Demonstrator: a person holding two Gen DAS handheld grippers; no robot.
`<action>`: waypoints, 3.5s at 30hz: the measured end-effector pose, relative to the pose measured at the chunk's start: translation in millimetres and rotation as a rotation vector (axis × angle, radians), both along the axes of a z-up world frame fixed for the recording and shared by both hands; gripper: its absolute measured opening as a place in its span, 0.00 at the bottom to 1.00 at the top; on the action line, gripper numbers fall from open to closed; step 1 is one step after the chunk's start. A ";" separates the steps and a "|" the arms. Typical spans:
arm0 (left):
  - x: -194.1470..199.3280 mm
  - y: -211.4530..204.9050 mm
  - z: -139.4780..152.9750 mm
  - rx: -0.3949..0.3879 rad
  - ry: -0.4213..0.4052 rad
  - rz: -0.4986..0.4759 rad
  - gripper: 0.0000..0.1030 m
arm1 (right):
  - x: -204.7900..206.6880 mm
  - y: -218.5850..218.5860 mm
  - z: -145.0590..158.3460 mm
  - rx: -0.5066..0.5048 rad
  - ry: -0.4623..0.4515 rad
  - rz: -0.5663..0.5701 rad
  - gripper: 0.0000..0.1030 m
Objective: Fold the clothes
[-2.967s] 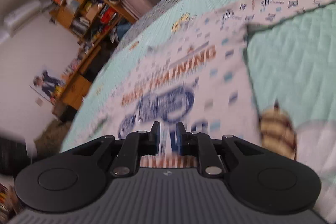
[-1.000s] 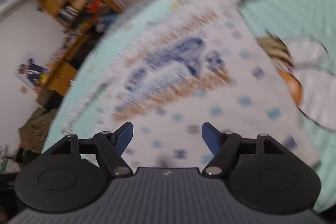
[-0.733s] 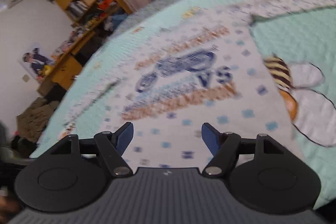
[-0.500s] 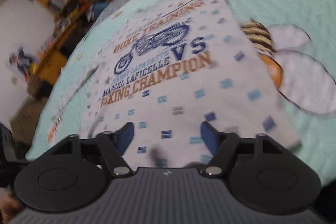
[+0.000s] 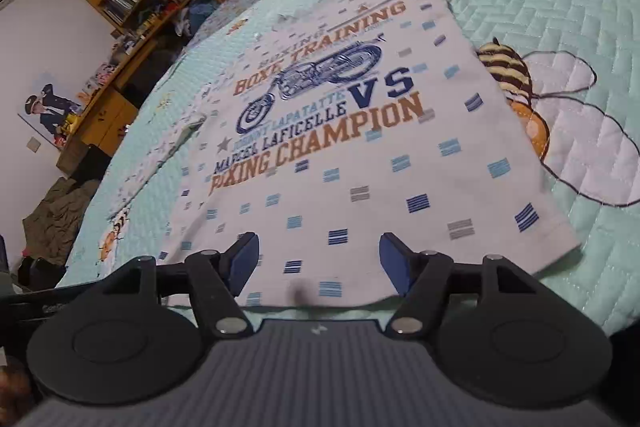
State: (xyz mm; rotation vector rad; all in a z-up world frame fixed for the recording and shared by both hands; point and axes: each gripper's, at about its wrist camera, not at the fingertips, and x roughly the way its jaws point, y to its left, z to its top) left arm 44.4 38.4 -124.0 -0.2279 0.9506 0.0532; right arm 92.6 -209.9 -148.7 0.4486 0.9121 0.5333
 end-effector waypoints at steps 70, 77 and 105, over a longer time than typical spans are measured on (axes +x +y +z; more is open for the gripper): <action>26.3 14.0 -21.2 -0.099 0.115 -0.057 0.98 | 9.5 -47.5 -12.1 0.168 0.067 -0.136 0.61; 1.5 33.9 -15.7 -0.052 0.118 -0.033 0.79 | -11.7 -59.7 -13.3 0.019 0.037 -0.156 0.46; 120.6 44.4 -1.4 0.032 0.046 -0.022 0.88 | 111.0 48.4 31.6 -0.219 -0.281 0.012 0.52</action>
